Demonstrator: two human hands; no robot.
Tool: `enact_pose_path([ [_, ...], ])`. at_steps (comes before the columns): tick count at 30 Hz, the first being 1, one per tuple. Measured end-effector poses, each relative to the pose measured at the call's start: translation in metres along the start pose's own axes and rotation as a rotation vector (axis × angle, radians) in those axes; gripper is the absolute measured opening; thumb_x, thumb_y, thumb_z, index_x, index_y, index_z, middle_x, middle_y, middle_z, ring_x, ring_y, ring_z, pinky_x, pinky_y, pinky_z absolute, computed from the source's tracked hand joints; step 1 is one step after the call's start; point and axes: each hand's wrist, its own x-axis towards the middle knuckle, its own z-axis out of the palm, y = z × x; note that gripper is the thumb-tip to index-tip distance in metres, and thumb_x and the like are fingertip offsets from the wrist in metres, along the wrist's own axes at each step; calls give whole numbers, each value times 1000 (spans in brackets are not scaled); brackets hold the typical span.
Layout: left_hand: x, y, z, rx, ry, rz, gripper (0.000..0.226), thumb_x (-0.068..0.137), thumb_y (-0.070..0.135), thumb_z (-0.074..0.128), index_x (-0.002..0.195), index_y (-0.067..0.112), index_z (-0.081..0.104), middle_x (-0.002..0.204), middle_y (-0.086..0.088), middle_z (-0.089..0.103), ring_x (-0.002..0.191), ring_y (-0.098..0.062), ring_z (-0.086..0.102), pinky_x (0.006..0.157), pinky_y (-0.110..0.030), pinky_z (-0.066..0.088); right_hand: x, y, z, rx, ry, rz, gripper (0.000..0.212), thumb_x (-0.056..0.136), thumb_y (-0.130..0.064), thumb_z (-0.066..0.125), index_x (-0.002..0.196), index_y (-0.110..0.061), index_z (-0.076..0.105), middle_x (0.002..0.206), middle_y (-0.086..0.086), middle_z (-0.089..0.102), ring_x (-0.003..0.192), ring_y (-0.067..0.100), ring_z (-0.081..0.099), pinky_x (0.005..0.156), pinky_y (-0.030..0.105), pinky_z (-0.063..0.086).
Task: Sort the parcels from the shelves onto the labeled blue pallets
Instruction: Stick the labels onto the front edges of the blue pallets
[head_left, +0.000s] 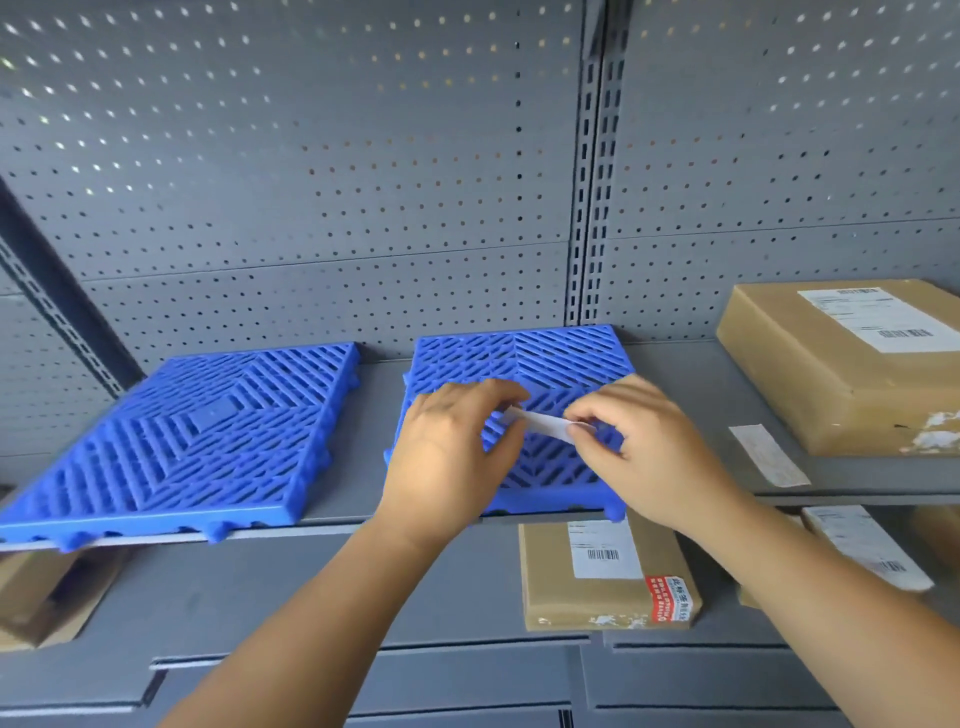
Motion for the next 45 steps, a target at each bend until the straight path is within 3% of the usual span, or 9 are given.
enact_pose_path([
  [5, -6, -62, -46, 68, 50, 63, 21, 91, 37, 59, 96, 25, 77, 87, 11, 75, 83, -14, 67, 79, -40, 52, 33, -55, 44, -56, 12, -71, 16, 93, -28, 58, 87, -20, 70, 78, -10, 63, 81, 18, 52, 76, 34, 43],
  [10, -20, -124, -94, 92, 39, 45, 22, 91, 37, 59, 93, 23, 76, 77, 8, 70, 76, -19, 65, 77, -42, 51, 58, -112, 92, -111, 68, -136, 16, 95, -24, 60, 84, -17, 69, 74, -7, 61, 78, 23, 52, 73, 39, 46],
  [21, -51, -229, -184, 134, 54, 51, 20, 90, 33, 62, 95, 21, 78, 86, 8, 73, 86, -21, 69, 77, -47, 54, 92, -208, 184, -155, 101, -181, 9, 93, -19, 65, 89, -16, 73, 78, -5, 66, 80, 27, 55, 73, 42, 49],
  [26, -66, -261, -211, 81, 10, -21, 17, 90, 33, 64, 96, 25, 79, 86, 16, 70, 87, -13, 66, 80, -45, 55, 102, -238, 214, -157, 85, -189, 14, 94, -17, 62, 83, -16, 70, 75, -6, 63, 76, 26, 53, 69, 43, 47],
  [35, -96, -304, -235, 129, -64, -32, 13, 91, 28, 65, 93, 26, 78, 86, 15, 73, 85, -16, 67, 77, -44, 54, 100, -266, 252, -207, 27, -244, 11, 87, -16, 66, 85, -21, 76, 84, -7, 66, 80, 26, 55, 72, 38, 45],
  [41, -113, -313, -243, 119, -92, -49, 18, 89, 30, 62, 94, 27, 79, 87, 16, 73, 86, -15, 68, 77, -43, 54, 90, -277, 265, -199, -34, -218, 20, 91, -24, 58, 83, -21, 76, 84, -8, 65, 83, 25, 55, 75, 40, 46],
  [45, -118, -317, -246, 78, -96, -16, 8, 88, 29, 71, 92, 28, 79, 94, 19, 74, 91, -13, 69, 80, -46, 55, 81, -283, 268, -183, -34, -187, 18, 91, -27, 60, 83, -20, 74, 88, -8, 67, 83, 25, 55, 74, 39, 46],
])
